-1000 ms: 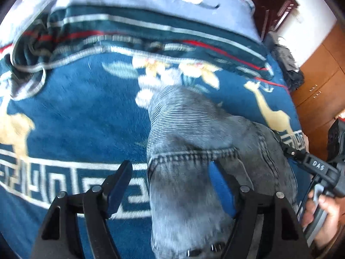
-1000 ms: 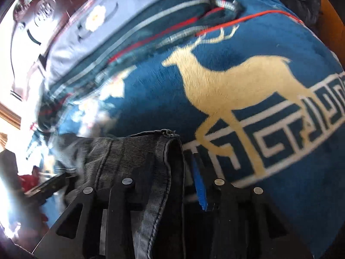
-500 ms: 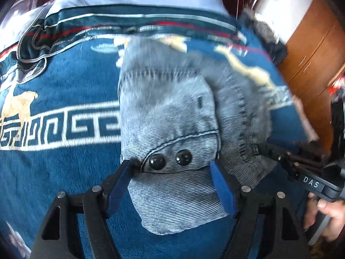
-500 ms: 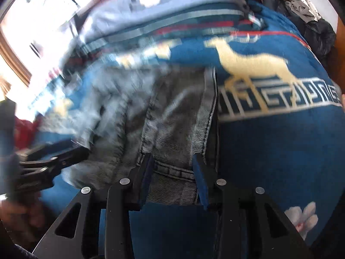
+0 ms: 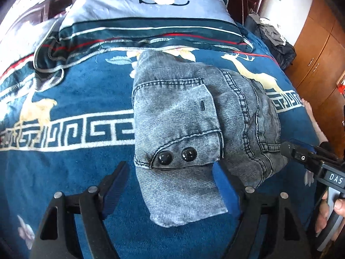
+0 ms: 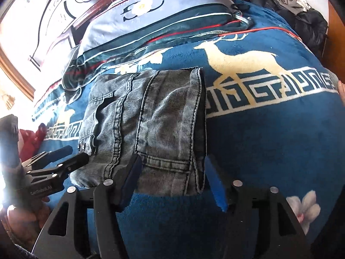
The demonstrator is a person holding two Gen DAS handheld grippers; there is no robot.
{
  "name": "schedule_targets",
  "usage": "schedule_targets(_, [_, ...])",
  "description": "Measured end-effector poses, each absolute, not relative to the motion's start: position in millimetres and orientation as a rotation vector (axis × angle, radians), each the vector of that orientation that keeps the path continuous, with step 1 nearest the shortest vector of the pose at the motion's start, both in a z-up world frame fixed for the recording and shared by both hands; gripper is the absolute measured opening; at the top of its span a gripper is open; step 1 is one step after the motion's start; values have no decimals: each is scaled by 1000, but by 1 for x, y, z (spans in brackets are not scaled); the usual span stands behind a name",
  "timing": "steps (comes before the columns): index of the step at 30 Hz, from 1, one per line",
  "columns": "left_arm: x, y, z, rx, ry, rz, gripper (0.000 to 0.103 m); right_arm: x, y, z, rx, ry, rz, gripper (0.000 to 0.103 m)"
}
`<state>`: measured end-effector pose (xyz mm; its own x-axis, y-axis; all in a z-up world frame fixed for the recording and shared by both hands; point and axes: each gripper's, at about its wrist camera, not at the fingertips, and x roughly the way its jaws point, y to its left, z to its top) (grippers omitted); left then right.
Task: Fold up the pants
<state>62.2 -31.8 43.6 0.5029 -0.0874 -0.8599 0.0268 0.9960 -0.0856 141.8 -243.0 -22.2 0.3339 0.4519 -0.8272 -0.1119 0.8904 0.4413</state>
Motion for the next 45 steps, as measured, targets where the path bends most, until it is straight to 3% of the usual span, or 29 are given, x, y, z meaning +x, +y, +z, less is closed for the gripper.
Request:
schedule_targets(5, [53,-33,55,-25,1015,-49,87,132,-245,-17,340,1153,368,76])
schedule_targets(12, [42,-33,67,-4,989,-19,95,120,-250,-16,352,1122,359,83])
schedule_targets(19, [38,-31,67,-12,1004,-17,102,117,-250,-21,364,1122,371,86])
schedule_targets(30, [72,-12,58,-44,1025,-43,103,152,-265,-30,439,1158,382,89])
schedule_targets(45, [130,36,11,-357,1124,-83,103,201,-269,-86,637,1260,472,93])
